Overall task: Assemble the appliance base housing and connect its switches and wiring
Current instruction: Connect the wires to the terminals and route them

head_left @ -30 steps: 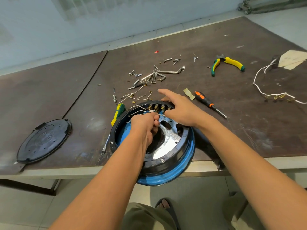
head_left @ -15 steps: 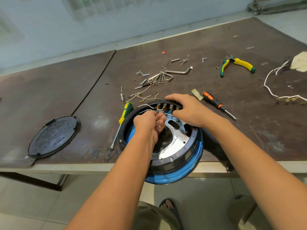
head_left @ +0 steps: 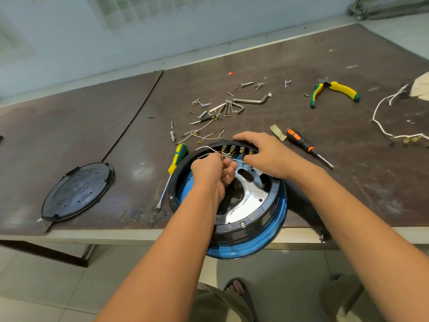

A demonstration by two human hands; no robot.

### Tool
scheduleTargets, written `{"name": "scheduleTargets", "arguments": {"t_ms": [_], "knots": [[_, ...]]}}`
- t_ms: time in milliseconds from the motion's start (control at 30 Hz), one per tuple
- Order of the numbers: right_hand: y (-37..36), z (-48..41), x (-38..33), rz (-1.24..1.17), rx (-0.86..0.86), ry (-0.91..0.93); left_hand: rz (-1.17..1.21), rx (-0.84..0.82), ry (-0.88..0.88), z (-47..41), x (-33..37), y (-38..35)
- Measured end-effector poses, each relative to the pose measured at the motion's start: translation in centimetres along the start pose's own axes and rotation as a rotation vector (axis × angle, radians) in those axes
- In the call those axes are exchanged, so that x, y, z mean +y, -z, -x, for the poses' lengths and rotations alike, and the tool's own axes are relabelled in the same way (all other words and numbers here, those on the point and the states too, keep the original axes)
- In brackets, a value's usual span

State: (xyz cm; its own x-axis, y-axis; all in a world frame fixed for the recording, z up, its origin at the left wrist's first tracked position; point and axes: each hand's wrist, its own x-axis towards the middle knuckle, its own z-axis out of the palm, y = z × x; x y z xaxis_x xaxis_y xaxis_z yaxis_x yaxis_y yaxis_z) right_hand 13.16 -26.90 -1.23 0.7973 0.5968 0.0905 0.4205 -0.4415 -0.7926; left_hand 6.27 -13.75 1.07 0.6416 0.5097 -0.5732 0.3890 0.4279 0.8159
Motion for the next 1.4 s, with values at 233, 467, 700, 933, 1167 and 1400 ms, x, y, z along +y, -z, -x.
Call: {"name": "scheduleTargets", "arguments": {"t_ms": [233, 467, 700, 933, 1167, 1400], "knots": [[-0.04, 0.03, 0.02, -0.004, 0.002, 0.004, -0.003, 0.012, -0.021, 0.08, -0.25, -0.06], [-0.09, -0.09, 0.16, -0.010, 0.004, 0.003, -0.009, 0.029, -0.010, -0.03, -0.35, -0.04], [0.00, 0.02, -0.01, -0.011, 0.009, 0.014, -0.034, 0.034, -0.022, 0.17, -0.28, 0.08], [0.04, 0.11, -0.25, 0.002, 0.011, 0.016, -0.044, 0.035, -0.038, 0.31, -0.28, 0.04], [0.09, 0.11, -0.30, 0.008, 0.006, 0.013, 0.001, 0.066, -0.055, 0.72, -0.26, 0.00], [0.05, 0.19, -0.34, 0.001, 0.007, 0.008, 0.002, 0.038, -0.054, 0.86, -0.24, -0.01]]}}
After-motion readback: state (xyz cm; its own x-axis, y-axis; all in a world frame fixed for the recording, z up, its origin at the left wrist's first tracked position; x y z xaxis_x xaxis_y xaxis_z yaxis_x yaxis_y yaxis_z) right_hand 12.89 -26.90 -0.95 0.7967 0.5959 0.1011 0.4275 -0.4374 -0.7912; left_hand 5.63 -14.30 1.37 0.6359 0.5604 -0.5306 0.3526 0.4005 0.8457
